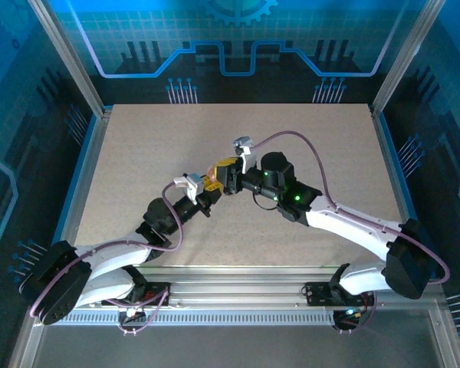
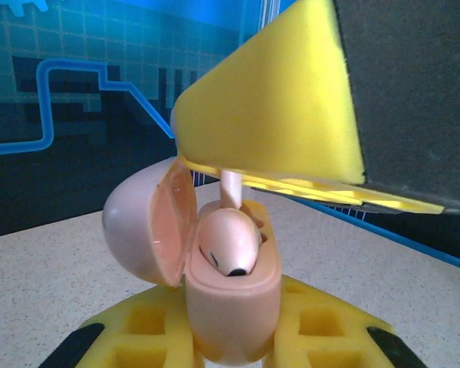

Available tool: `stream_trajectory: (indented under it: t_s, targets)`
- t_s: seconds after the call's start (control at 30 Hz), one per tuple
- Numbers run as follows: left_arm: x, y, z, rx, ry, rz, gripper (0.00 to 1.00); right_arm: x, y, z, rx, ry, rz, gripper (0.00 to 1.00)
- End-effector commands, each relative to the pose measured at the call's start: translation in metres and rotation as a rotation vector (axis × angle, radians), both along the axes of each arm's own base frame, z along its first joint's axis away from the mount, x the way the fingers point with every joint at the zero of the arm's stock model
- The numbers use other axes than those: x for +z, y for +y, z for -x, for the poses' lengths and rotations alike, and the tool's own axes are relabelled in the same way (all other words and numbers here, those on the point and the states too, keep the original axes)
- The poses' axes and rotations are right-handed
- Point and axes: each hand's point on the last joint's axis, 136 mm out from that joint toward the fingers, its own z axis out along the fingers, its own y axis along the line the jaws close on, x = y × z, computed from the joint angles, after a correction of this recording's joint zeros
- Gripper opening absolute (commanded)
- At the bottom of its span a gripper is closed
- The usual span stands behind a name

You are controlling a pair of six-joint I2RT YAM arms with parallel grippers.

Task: Insert wireless bluetooth earbuds into charging case

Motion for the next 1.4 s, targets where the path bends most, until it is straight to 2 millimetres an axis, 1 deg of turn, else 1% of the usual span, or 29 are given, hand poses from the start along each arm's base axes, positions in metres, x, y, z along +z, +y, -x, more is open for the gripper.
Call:
stream_trajectory:
  t_s: [0.0, 0.13, 0.43, 0.73, 0.9, 1.1, 1.23, 1.27, 1.37]
  targets:
    - [0.011, -0.003, 0.007, -0.03, -0.024, 0.031, 0.07, 0.016, 0.014, 0.004, 0.046, -0.026, -0.045, 0.22]
    - [0.012, -0.001, 0.006, -0.018, -0.031, 0.031, 0.07, 0.008, 0.013, 0.006, 0.048, 0.0, -0.031, 0.22]
    - [0.012, 0.004, 0.003, 0.018, -0.041, 0.013, 0.08, 0.005, 0.002, 0.016, 0.039, 0.025, -0.02, 0.22]
    - [0.018, 0.004, 0.002, 0.02, -0.056, 0.021, 0.08, -0.015, 0.003, 0.015, 0.036, 0.074, -0.01, 0.23]
    - [0.019, 0.004, 0.002, 0.021, -0.058, 0.022, 0.08, -0.018, 0.007, 0.015, 0.048, 0.086, -0.016, 0.22]
    - [0.019, 0.005, 0.001, 0.029, -0.059, 0.02, 0.08, -0.024, 0.006, 0.02, 0.049, 0.099, -0.001, 0.23]
    - [0.02, 0.004, 0.002, 0.026, -0.063, 0.02, 0.08, -0.029, 0.005, 0.017, 0.029, 0.104, 0.025, 0.23]
    - [0.021, 0.004, 0.002, 0.024, -0.064, 0.02, 0.08, -0.035, 0.004, 0.018, 0.026, 0.12, 0.045, 0.23]
    - [0.019, 0.004, 0.001, 0.027, -0.062, 0.017, 0.08, -0.035, 0.006, 0.017, 0.027, 0.124, 0.046, 0.29]
